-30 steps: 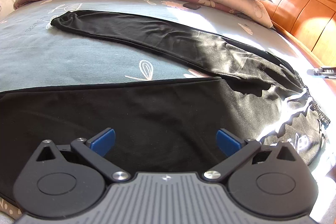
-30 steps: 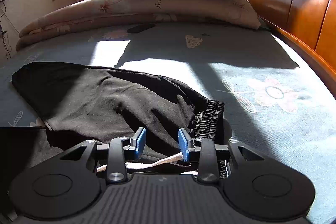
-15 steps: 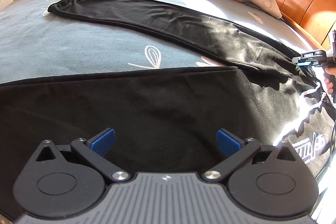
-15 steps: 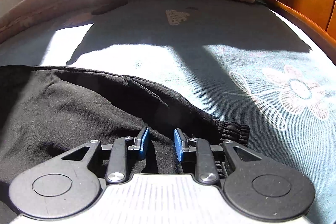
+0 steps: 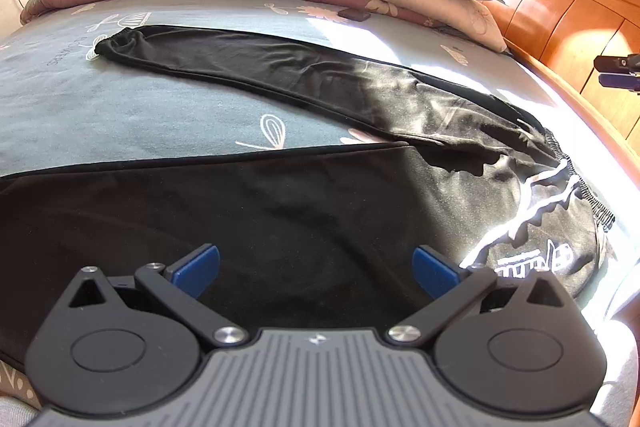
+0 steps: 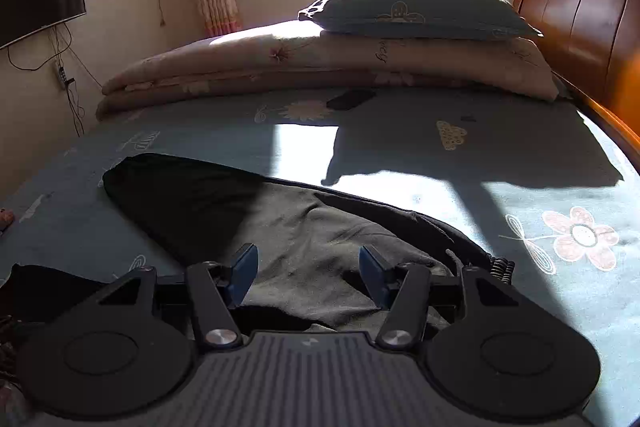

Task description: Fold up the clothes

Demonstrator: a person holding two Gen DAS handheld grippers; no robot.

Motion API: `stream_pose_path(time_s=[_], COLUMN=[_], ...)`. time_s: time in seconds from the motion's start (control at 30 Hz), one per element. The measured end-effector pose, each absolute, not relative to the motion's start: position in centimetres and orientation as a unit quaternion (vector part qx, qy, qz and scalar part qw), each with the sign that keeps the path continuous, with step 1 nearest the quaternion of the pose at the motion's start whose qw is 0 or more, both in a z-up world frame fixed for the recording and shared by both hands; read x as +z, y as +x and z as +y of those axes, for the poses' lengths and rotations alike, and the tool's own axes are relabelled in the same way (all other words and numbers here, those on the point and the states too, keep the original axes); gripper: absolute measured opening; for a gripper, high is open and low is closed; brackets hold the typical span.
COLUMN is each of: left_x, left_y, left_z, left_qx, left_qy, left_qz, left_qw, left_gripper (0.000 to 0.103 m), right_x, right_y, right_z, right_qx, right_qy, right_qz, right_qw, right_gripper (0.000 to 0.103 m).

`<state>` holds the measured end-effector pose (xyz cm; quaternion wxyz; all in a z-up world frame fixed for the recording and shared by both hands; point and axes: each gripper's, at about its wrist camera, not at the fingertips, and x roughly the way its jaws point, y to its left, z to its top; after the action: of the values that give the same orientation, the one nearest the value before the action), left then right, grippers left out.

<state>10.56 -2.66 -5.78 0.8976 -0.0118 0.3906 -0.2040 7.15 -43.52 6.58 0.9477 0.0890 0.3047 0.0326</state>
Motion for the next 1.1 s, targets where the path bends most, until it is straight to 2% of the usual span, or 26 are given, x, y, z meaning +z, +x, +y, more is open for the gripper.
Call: stream_pose_path(time_s=[0.17, 0.33, 0.53, 0.63, 0.83, 0.9, 0.97, 1.1], left_x=[-5.0, -4.8, -5.2, -5.4, -6.4, -6.8, -7.1, -7.3], left_y=[8.5, 7.2, 6.5, 6.4, 7.1, 7.2, 7.3, 7.2], left_z=[-1.8, -0.5, 1.1, 1.6, 1.1, 0.6, 0.1, 0.0], left_qx=[-0.216, -0.214, -0.195, -0.191, -0.197, -0.198, -0.198, -0.193], left_qy=[-0.018, -0.021, -0.025, -0.031, -0.027, -0.019, -0.009, -0.004], left_qz=[0.381, 0.377, 0.382, 0.384, 0.396, 0.399, 0.401, 0.405], left_qw=[0.899, 0.901, 0.903, 0.903, 0.897, 0.895, 0.894, 0.894], left_gripper=[0.102, 0.102, 0.102, 0.102, 0.102, 0.102, 0.102, 0.102], right_x=[3.2, -5.8, -11.1, -11.6, -9.9, -8.8, -8.0, -8.7], right_y=[4.2, 3.4, 3.6, 3.3, 1.6, 0.8, 0.4, 1.1], right_z=[-37.8, -33.3, -30.4, -30.7, -29.6, -28.6, -27.1, -24.1], right_qx=[0.046, 0.001, -0.048, -0.048, -0.051, -0.035, -0.017, 0.006], right_qy=[0.072, 0.036, 0.027, 0.056, 0.075, 0.087, 0.084, 0.055], right_qz=[0.328, 0.367, 0.357, 0.351, 0.396, 0.391, 0.381, 0.39], right_qw=[0.941, 0.929, 0.933, 0.933, 0.914, 0.915, 0.921, 0.919], right_gripper=[0.075, 0.075, 0.076, 0.086, 0.089, 0.09, 0.097, 0.098])
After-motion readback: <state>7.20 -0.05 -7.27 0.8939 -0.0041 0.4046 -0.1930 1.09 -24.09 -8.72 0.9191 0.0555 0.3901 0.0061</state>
